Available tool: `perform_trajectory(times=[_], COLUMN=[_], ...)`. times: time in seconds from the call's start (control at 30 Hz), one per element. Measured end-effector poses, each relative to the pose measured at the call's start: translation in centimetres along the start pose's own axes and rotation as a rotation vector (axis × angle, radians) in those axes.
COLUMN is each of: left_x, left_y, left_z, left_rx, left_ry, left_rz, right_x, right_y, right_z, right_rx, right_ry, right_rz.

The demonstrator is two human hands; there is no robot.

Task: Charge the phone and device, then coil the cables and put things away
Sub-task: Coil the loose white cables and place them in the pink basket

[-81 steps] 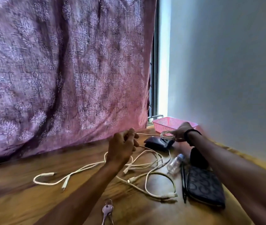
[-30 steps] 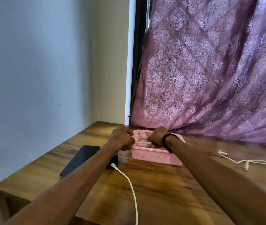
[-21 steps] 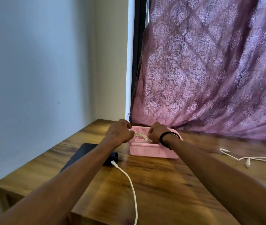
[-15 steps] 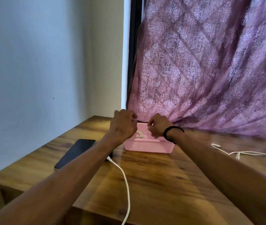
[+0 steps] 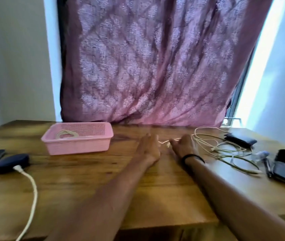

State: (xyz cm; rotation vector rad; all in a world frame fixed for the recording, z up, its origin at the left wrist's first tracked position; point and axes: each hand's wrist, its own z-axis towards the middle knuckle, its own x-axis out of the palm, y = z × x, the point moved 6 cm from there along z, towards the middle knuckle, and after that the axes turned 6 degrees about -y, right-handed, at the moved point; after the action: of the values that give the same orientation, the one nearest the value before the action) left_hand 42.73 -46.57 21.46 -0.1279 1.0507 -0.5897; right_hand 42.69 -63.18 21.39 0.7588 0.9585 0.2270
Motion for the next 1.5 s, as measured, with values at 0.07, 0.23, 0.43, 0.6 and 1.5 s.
perform_trajectory(times=[0.07, 0.23, 0.43, 0.6, 1.5], left_x=[2.1, 2.7, 0.8, 0.6, -3.7], left_y=[0.1, 1.4, 1.9, 4.7, 2.3], left_z=[0.0, 2.5, 1.8, 2.7, 2.6], left_rx=[0.022, -0.046, -0.037, -0.351, -0.145], left_ry=[-0.035, -0.089, -0.219, -0.334, -0.005], left_rz=[0.063, 0.156, 0.186, -0.532, -1.261], right_x=[0.1, 2.2, 3.6, 2.4, -0.2], right_y=[-1.5, 0.4, 1.2, 2.1, 11.4], right_z=[1.7, 3.1, 4.1, 3.8, -3.8], right_rx=[0.060, 0.033, -0.079, -0.206, -0.103], right_ry=[-0.032, -0.050, 0.065, -0.114, 1.045], right_rz=[-0.001, -0.194, -0.112, -0.049, 1.608])
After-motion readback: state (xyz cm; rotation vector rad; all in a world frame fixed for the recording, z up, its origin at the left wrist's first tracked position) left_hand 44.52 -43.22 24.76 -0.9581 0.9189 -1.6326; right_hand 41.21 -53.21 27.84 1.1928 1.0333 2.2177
